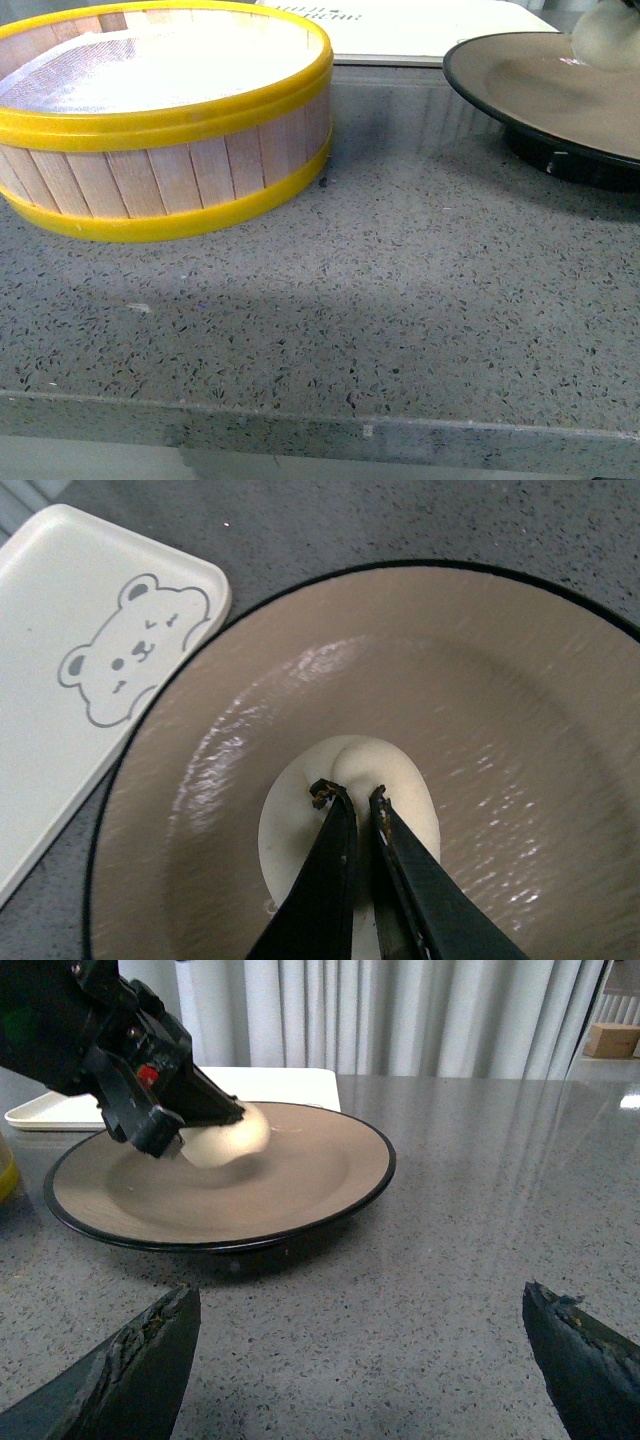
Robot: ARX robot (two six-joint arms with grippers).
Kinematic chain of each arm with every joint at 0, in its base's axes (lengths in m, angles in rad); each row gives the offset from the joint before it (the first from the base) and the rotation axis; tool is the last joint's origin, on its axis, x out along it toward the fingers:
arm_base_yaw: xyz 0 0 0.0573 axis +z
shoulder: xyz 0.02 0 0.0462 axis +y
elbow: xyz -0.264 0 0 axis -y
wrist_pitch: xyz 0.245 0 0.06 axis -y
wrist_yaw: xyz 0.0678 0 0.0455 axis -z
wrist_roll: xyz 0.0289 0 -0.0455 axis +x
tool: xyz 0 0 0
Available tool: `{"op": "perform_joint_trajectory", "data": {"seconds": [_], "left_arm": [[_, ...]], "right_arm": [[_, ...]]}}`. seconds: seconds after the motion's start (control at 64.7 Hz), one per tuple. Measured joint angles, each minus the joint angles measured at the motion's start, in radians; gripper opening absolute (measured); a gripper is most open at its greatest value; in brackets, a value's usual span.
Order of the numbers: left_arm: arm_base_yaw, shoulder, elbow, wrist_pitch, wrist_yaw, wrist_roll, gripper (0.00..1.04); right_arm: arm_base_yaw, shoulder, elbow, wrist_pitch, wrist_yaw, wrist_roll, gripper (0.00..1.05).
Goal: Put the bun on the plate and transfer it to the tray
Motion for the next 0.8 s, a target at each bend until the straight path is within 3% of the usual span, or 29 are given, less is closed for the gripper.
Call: {"op": "perform_joint_trajectory", "data": {"seconds": [0.619, 0.804], "left_arm": [[-0.036, 0.033, -0.031, 0.026, -0.064, 0.011, 0.04], [-0.035, 0.033, -0.017, 0.019, -0.063, 0.01, 0.33]], "right_arm": [[0.0, 0.0, 0.0, 0.0, 0.0, 0.0, 0.96], [0.0, 0.0, 0.0, 0.0, 0.0, 0.0, 0.96]]}}
